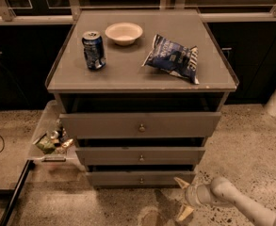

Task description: Close bottom drawer

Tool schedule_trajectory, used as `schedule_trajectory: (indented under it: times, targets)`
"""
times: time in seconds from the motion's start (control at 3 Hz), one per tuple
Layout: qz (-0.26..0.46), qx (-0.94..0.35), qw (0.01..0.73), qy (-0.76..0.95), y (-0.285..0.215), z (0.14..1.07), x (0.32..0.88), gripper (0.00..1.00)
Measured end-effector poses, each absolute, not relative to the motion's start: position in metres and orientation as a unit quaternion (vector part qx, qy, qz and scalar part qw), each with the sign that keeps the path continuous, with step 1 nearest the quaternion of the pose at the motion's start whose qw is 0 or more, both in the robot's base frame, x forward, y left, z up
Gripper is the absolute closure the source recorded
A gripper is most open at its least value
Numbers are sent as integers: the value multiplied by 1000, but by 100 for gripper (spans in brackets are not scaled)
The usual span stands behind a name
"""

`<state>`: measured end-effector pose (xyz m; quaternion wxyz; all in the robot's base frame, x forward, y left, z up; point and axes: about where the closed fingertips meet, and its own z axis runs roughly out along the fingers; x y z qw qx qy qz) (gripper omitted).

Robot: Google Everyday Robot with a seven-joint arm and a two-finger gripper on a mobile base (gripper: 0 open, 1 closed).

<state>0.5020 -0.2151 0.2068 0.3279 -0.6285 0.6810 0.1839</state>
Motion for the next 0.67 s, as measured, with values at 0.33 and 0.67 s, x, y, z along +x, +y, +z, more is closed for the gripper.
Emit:
schedule_trajectory:
  times: [0.33,0.67]
  targets:
    - [160,-660,324,658,-215,258,470,0]
    - [162,-661,324,657,-213,259,468,0]
